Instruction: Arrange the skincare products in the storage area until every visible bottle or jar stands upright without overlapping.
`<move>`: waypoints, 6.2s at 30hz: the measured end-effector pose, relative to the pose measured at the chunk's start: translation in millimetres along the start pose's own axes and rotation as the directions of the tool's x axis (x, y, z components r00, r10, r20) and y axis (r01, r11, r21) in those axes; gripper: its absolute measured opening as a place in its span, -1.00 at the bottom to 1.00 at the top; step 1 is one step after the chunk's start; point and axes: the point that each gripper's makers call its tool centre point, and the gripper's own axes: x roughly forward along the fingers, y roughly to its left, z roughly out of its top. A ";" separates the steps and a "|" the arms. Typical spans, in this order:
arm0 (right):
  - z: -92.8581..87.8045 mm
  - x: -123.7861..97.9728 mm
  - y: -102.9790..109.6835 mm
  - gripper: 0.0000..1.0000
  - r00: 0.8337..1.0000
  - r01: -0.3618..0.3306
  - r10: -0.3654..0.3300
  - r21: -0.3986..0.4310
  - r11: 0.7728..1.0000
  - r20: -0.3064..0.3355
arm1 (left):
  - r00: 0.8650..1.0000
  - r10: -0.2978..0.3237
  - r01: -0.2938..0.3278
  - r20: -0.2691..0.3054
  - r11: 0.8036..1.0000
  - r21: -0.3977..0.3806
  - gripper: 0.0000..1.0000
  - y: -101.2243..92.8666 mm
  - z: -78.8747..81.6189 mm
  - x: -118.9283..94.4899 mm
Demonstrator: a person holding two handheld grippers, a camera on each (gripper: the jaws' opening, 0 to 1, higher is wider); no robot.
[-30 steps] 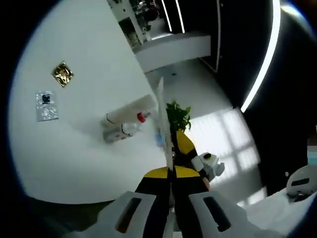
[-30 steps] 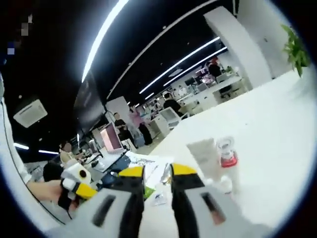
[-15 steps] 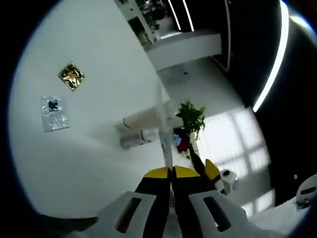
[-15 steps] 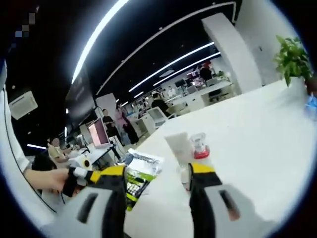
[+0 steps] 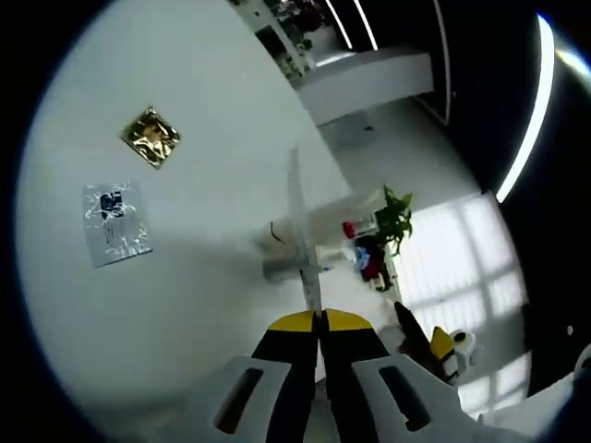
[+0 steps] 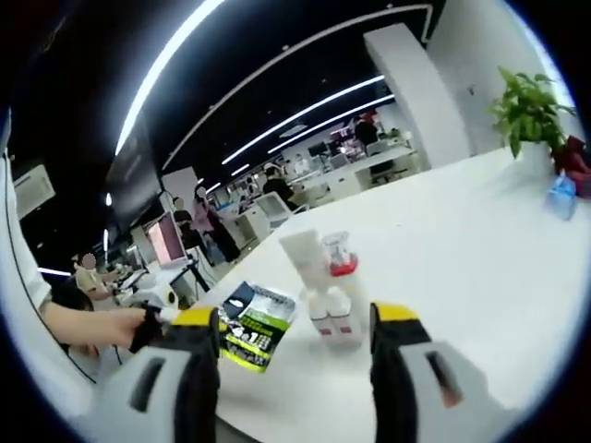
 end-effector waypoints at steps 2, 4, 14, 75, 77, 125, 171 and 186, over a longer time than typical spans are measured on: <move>-1.8 -2.5 -2.0 0.41 1.000 0.008 -0.008 0.001 1.000 -0.004 | 1.000 0.015 -0.015 -0.006 1.000 0.003 -1.00 6.2 1.2 3.5; -3.2 -5.8 -2.3 0.45 1.000 0.014 -0.014 0.003 1.000 -0.005 | 1.000 0.023 -0.023 -0.012 1.000 0.006 -1.00 10.1 2.3 6.8; -10.1 -13.6 -9.1 0.54 0.999 0.049 -0.048 0.022 0.999 -0.010 | 0.997 0.070 -0.070 -0.030 0.997 0.019 -1.00 28.4 3.4 21.8; -18.1 -29.2 -23.9 0.58 0.995 0.102 -0.102 0.059 0.993 -0.003 | 0.847 0.531 -0.241 0.002 0.381 0.893 -0.37 92.3 1.6 41.2; -18.7 -29.8 -25.0 0.58 0.995 0.104 -0.104 0.062 0.993 -0.004 | 0.850 0.527 -0.233 0.000 0.376 0.897 -0.37 92.1 3.3 41.8; -19.2 2.6 -17.5 0.67 0.996 0.033 -0.033 -0.004 0.999 -0.078 | 0.887 0.436 -0.399 0.151 0.559 0.727 0.46 58.6 44.4 -57.6; -31.8 -0.9 -27.1 0.83 0.991 0.055 -0.058 -0.021 0.998 -0.125 | 0.851 0.494 -0.461 0.175 0.546 0.700 0.89 78.7 59.6 -126.5; -34.4 -10.8 -34.5 0.83 0.989 0.096 -0.096 -0.005 0.995 -0.113 | 0.804 0.595 -0.302 -0.015 0.428 0.852 0.82 107.8 55.4 -72.9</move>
